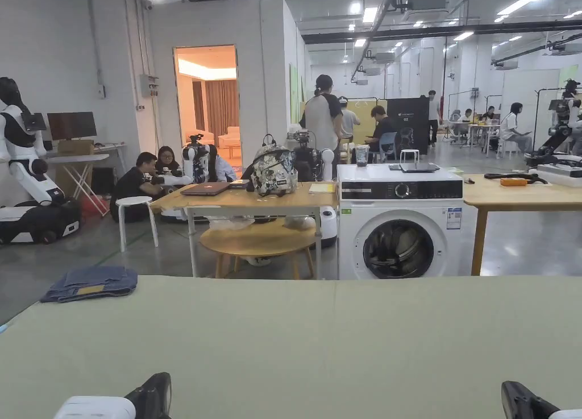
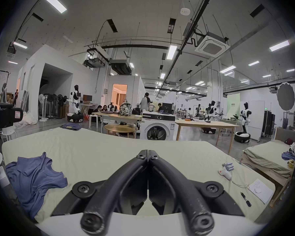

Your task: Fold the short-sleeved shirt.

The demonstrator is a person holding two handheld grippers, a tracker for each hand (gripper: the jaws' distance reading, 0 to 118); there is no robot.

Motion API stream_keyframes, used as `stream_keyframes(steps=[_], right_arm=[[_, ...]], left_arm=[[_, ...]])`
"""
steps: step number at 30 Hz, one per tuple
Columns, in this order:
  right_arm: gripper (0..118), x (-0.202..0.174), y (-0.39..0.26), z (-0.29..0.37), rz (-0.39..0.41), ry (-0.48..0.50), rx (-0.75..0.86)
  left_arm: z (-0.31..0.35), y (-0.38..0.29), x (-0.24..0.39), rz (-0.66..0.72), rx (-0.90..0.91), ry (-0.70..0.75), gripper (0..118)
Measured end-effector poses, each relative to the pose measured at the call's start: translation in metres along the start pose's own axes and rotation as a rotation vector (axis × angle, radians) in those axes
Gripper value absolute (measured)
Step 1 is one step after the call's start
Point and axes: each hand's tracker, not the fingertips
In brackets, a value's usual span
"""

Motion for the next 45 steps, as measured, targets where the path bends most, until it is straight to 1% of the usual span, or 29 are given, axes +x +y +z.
stream_keyframes(steps=[15, 19, 22, 25, 30, 34, 37, 39, 40, 41, 42, 43, 44, 45], right_arm=[[0, -0.004, -0.002, -0.001, 0.002, 0.010, -0.016], [0, -0.012, -0.002, -0.004, 0.018, 0.010, -0.018], [0, -0.017, -0.003, -0.008, -0.004, 0.040, -0.026], [0, -0.027, -0.005, -0.013, -0.003, 0.059, -0.028], [0, -0.053, -0.004, -0.021, -0.041, 0.165, -0.023], [0, -0.072, -0.006, -0.028, -0.042, 0.206, -0.040], [0, -0.075, -0.009, -0.030, -0.047, 0.237, -0.051], [0, -0.073, -0.010, -0.029, -0.054, 0.248, -0.057], [0, -0.071, -0.011, -0.029, -0.055, 0.253, -0.059], [0, -0.070, -0.012, -0.028, -0.056, 0.253, -0.060], [0, -0.067, -0.013, -0.028, -0.060, 0.254, -0.061], [0, -0.066, -0.015, -0.029, -0.064, 0.255, -0.065], [0, -0.063, -0.017, -0.029, -0.070, 0.256, -0.070], [0, -0.060, -0.019, -0.029, -0.076, 0.255, -0.076]], left_arm=[[0.000, -0.003, -0.001, -0.008, -0.003, -0.009, 0], [0.001, -0.002, -0.009, 0.003, -0.006, 0.009, 0], [0.006, -0.003, -0.016, -0.003, -0.005, 0.036, 0], [0.012, -0.003, -0.026, -0.015, -0.009, 0.063, 0], [0.028, -0.003, -0.048, -0.037, -0.028, 0.139, 0], [0.037, -0.004, -0.068, -0.038, -0.053, 0.179, 0], [0.039, -0.006, -0.078, -0.039, -0.074, 0.206, 0], [0.035, -0.008, -0.088, -0.048, -0.117, 0.207, 0], [0.031, -0.010, -0.093, -0.037, -0.158, 0.201, 5], [0.026, -0.014, -0.099, -0.020, -0.186, 0.196, 25], [0.018, -0.020, -0.108, -0.024, -0.230, 0.153, 47], [0.010, -0.027, -0.114, -0.044, -0.277, 0.121, 57], [-0.001, -0.036, -0.121, -0.064, -0.326, 0.118, 57], [-0.014, -0.048, -0.127, -0.062, -0.402, 0.113, 66]])
